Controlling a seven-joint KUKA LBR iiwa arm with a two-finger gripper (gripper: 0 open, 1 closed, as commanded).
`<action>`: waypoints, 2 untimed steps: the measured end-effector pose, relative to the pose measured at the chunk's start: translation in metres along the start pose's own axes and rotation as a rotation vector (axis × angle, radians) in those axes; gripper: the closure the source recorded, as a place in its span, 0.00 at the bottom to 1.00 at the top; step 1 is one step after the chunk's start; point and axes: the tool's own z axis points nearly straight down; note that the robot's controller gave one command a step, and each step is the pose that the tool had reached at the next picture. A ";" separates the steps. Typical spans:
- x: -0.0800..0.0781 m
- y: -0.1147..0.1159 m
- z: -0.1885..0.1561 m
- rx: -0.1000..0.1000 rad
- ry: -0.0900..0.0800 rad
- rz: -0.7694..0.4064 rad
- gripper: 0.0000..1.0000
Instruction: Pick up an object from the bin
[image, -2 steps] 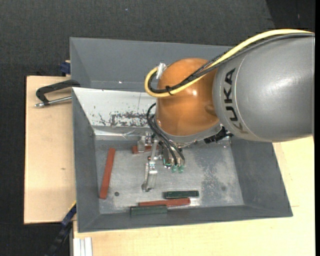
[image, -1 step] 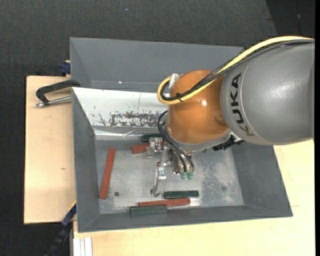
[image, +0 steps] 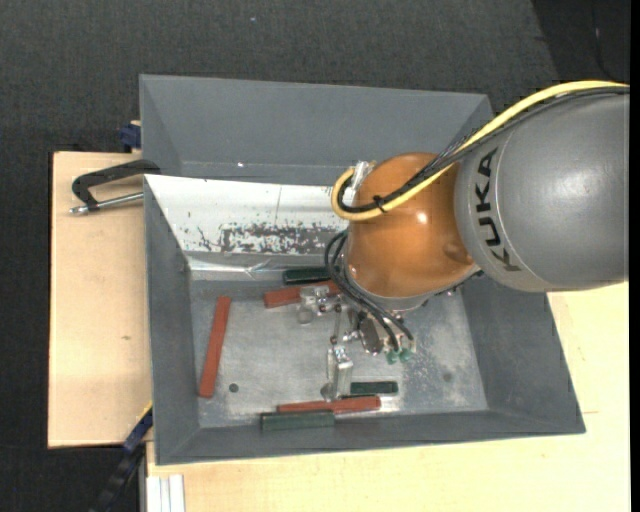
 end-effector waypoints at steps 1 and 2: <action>-0.012 -0.017 0.061 0.000 -0.007 -0.080 0.00; 0.007 -0.062 0.082 -0.002 0.000 -0.177 0.00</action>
Offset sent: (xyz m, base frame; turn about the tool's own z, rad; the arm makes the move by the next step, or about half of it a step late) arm -0.0018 -0.0924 -0.0829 -0.2136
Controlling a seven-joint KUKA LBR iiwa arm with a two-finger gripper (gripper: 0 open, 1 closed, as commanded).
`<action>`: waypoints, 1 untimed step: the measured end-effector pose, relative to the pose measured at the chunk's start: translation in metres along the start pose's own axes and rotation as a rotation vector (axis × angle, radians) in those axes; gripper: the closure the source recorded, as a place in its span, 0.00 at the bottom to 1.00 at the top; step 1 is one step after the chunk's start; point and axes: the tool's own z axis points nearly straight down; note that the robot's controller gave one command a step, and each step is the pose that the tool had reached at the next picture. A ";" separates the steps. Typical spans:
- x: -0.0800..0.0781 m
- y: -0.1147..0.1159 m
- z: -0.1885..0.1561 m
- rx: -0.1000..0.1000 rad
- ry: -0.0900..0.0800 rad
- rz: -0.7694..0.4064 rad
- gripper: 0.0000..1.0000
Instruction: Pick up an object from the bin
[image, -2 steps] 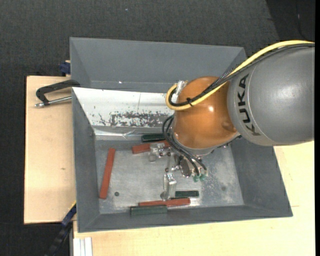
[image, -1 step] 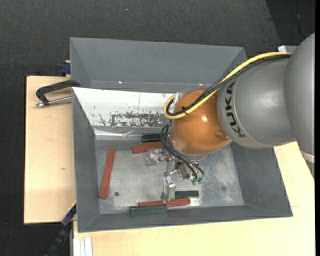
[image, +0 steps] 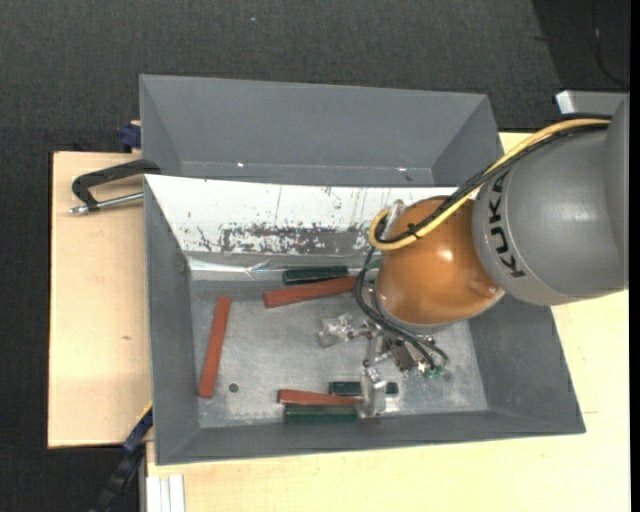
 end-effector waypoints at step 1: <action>0.012 -0.025 -0.001 0.002 0.000 -0.226 1.00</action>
Offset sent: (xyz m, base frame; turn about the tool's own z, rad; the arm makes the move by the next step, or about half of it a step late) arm 0.0000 0.0000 0.0000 0.0000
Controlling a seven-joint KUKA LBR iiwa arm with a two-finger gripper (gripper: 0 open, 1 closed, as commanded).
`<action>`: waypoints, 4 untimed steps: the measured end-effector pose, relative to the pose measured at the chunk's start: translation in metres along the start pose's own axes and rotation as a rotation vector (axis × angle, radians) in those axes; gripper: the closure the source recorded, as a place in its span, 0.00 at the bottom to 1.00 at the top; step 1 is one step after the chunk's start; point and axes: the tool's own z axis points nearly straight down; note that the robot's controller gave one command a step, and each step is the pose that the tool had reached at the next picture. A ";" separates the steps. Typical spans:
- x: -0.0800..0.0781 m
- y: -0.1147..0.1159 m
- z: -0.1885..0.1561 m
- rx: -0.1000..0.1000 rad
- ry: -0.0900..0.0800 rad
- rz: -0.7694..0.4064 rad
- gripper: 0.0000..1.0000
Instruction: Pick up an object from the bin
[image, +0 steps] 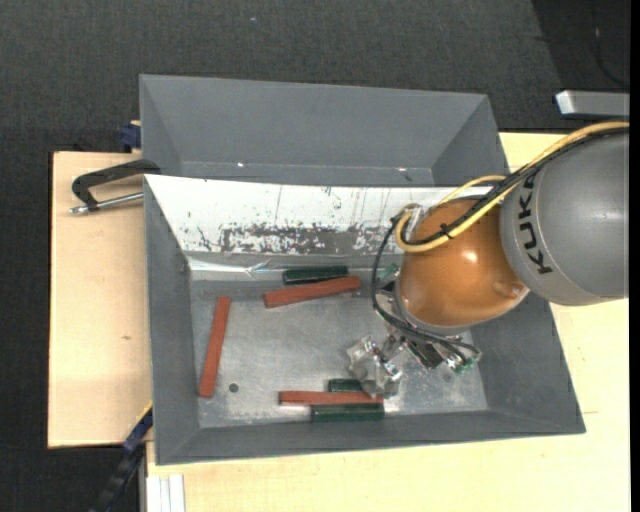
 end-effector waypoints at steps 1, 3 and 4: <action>0.000 0.000 0.000 0.000 -0.001 0.000 0.00; 0.000 0.000 0.000 0.001 -0.001 0.001 0.00; 0.019 -0.037 0.016 0.001 -0.002 -0.187 1.00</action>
Offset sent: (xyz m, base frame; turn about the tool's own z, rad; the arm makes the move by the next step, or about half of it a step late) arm 0.0000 0.0000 0.0000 0.0000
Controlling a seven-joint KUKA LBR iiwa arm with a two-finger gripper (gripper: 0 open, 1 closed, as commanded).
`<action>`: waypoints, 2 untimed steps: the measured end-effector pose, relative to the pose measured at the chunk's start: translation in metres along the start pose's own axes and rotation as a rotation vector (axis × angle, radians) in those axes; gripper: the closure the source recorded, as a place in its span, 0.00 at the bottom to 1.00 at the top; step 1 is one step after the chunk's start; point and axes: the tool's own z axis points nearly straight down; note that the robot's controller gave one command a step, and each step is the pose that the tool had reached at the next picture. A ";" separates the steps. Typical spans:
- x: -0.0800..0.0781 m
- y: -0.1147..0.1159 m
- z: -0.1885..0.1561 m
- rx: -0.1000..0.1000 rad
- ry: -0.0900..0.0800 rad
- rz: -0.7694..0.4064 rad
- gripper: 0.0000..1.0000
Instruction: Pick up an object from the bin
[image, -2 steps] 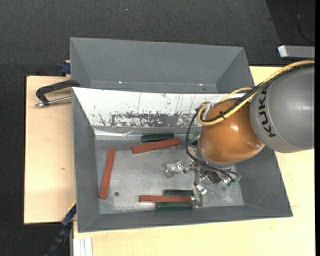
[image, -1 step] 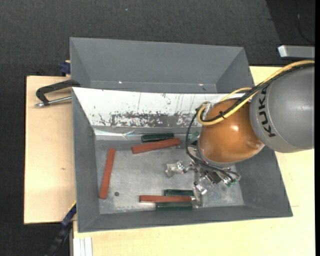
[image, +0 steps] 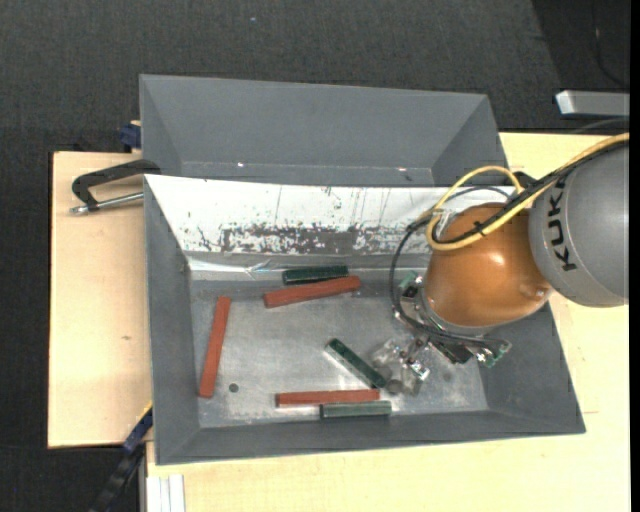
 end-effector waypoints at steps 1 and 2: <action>0.000 0.000 0.000 -0.001 0.001 0.000 0.00; 0.000 0.000 0.000 -0.001 0.001 0.000 0.00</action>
Offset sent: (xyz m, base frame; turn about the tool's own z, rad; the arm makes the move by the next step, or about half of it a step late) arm 0.0000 0.0000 0.0000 0.0000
